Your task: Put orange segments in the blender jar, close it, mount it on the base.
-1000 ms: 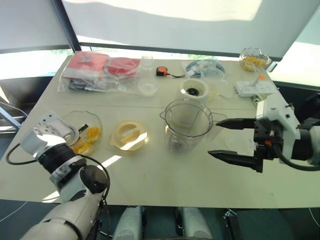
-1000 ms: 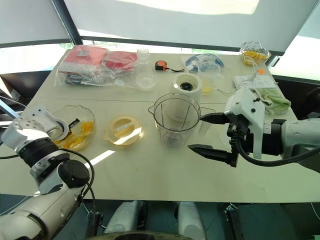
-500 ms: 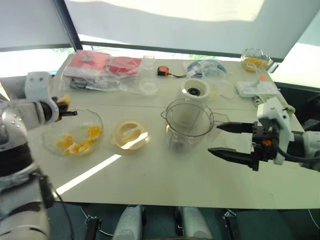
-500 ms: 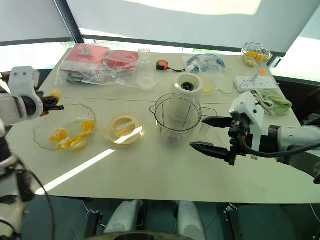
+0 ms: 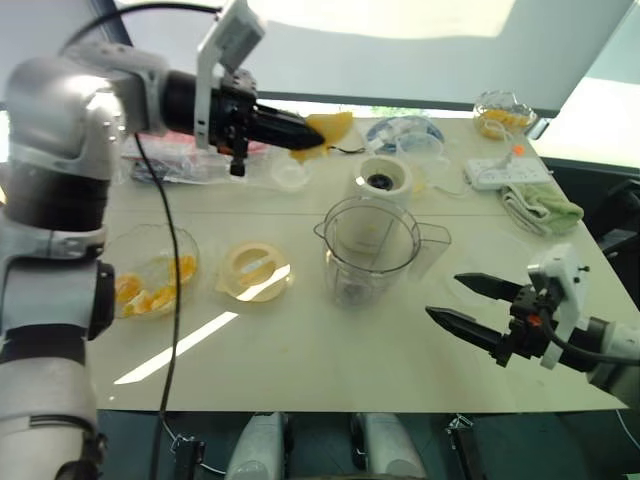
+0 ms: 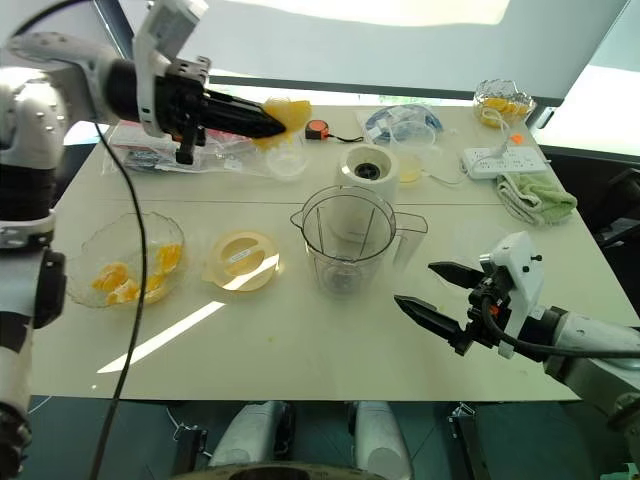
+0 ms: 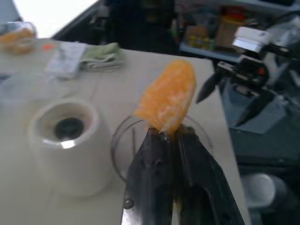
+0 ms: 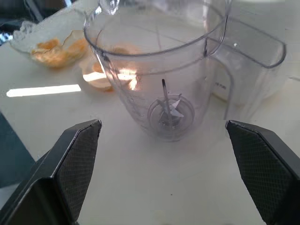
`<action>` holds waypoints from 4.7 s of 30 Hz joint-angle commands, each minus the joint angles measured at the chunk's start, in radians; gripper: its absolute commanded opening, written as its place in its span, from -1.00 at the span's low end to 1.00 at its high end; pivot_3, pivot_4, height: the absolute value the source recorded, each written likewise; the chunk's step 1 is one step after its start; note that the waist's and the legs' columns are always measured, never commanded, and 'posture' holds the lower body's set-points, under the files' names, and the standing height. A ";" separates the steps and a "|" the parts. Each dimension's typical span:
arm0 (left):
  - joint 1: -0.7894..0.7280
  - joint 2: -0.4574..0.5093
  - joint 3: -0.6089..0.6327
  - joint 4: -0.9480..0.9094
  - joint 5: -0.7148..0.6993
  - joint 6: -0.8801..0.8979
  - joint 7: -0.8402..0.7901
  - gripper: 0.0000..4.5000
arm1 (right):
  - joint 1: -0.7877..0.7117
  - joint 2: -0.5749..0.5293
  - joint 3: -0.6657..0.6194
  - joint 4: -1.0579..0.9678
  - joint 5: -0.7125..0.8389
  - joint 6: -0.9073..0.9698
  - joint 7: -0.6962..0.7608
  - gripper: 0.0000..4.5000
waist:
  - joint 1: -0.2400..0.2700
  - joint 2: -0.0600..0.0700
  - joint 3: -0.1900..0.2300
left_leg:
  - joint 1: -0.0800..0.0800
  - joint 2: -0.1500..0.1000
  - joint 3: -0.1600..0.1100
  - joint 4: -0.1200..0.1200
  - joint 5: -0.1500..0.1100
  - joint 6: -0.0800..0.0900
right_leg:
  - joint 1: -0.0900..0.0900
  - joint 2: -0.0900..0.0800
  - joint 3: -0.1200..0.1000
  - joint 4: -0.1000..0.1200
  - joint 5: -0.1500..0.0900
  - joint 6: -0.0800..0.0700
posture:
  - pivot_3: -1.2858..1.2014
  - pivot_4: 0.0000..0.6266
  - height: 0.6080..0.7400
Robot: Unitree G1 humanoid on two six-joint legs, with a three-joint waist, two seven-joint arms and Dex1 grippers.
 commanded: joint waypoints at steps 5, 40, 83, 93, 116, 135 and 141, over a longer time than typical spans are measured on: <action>-0.053 -0.136 -0.139 0.162 0.184 -0.236 -0.169 -0.98 | 0.039 0.000 -0.092 -0.108 0.157 -0.069 -0.152 1.00 | 0.000 -0.001 0.000 | 0.000 0.001 0.000 0.001 0.000 0.000 | 0.000 0.001 0.000 0.000 0.000 0.000 | 0.03 -0.52 1.00; 0.454 -0.102 0.374 -0.461 -0.032 -0.020 0.335 0.78 | 0.303 0.180 -0.158 0.179 -0.460 -0.442 -0.101 1.00 | 0.022 0.002 0.000 | 0.003 0.004 -0.002 0.002 -0.002 0.003 | 0.001 0.004 0.004 0.005 0.001 0.006 | 0.03 -0.52 1.00; 0.849 0.118 0.333 -0.841 -0.134 0.044 0.557 0.78 | -0.390 0.376 0.229 1.226 -1.069 -0.901 -0.346 1.00 | -0.014 0.004 -0.001 | 0.017 0.005 0.010 0.000 0.001 -0.001 | 0.007 0.009 0.018 0.007 0.000 -0.001 | 0.03 -0.52 1.00; 0.908 0.195 0.379 -0.871 -0.187 0.067 0.540 0.81 | -0.485 0.376 0.257 1.376 -1.061 -1.041 -0.327 -0.30 | -0.035 0.004 -0.001 | 0.017 0.005 0.010 -0.001 0.000 0.000 | 0.006 0.009 0.019 0.007 0.000 0.000 | 0.03 -0.52 1.00; 0.809 0.276 0.419 -0.696 -0.233 0.008 0.437 0.81 | -0.741 0.043 0.319 0.813 -1.013 -0.674 -0.054 -0.97 | -0.036 0.012 0.006 | 0.017 0.005 0.011 -0.002 0.000 0.000 | 0.004 0.011 0.020 0.010 0.000 0.000 | 0.03 -0.52 1.00; 0.816 0.201 0.338 -0.655 -0.128 -0.098 0.418 0.81 | -1.019 -0.053 0.682 0.569 -1.157 -0.602 0.265 -0.97 | -0.030 0.006 0.011 | 0.010 0.005 0.012 -0.001 -0.001 0.001 | -0.002 0.008 0.019 0.009 -0.001 0.002 | 0.03 -0.52 1.00; 0.835 0.185 0.343 -0.674 -0.132 -0.091 0.430 0.81 | -1.059 -0.039 0.737 0.637 -1.276 -0.724 0.252 -0.97 | -0.031 0.006 0.011 | 0.010 0.005 0.012 -0.001 -0.001 0.001 | -0.002 0.008 0.019 0.009 -0.001 0.002 | 0.03 -0.52 1.00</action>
